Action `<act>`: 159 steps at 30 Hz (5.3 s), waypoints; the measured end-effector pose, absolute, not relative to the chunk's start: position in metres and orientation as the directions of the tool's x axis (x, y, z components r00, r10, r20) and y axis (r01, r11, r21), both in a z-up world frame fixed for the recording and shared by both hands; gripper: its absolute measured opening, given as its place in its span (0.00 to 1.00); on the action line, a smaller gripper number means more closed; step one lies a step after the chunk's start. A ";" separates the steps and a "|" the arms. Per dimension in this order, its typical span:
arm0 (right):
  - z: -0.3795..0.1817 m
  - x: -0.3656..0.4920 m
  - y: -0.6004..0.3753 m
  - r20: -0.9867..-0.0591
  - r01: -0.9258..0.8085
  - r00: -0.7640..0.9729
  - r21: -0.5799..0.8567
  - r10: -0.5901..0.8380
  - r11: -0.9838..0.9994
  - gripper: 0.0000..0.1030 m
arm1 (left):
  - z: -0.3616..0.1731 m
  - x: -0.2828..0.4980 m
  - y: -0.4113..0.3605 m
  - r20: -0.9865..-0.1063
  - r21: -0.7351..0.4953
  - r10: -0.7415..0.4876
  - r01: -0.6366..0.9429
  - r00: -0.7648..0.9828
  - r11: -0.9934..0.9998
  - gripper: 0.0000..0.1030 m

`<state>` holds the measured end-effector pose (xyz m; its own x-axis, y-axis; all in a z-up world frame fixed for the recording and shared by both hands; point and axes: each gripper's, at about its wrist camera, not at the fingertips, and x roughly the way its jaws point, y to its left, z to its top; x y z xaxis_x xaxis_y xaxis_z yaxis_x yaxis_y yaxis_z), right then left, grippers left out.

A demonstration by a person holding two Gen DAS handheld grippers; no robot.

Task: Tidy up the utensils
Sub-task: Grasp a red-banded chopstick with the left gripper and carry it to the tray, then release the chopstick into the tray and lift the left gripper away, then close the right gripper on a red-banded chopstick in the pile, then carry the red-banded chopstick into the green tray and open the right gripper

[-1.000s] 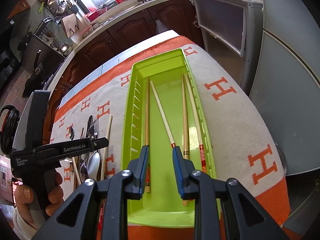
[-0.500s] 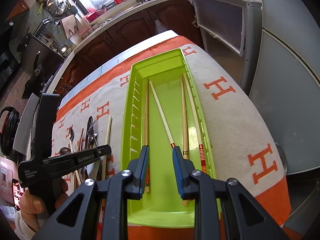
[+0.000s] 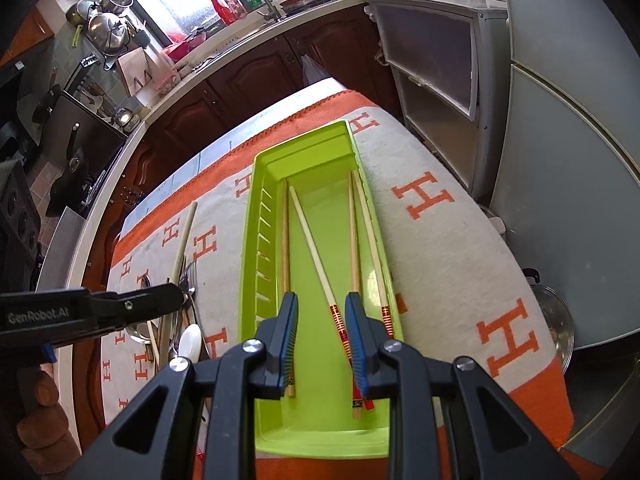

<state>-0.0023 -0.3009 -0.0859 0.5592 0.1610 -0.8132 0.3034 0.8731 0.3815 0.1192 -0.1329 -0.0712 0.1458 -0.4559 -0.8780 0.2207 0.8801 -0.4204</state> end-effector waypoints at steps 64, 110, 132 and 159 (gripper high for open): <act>-0.074 -0.002 -0.144 -0.841 0.036 0.512 0.223 0.173 0.974 0.24 | -0.092 0.016 0.037 -0.851 -0.064 -0.111 0.109 0.513 0.992 0.40; -0.129 0.002 -0.069 -0.878 -0.255 0.317 0.284 0.357 0.924 0.11 | -0.140 0.015 0.103 -0.894 -0.154 -0.124 -0.034 0.431 0.988 0.40; -0.142 0.006 -0.059 -0.880 -0.302 0.307 0.270 0.361 0.914 0.05 | -0.141 0.014 0.093 -0.895 -0.139 -0.124 -0.003 0.429 0.990 0.40; -0.074 -0.002 -0.263 -0.766 0.216 0.623 0.361 0.157 0.907 0.05 | -0.142 0.022 0.014 -0.903 -0.139 -0.185 0.145 0.389 0.980 0.40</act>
<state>-0.0025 -0.2634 -0.0741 0.6232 0.1572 -0.7661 0.2156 0.9071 0.3614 0.0219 0.0136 -0.1415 0.3885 -0.1853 -0.9026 0.1450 0.9797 -0.1387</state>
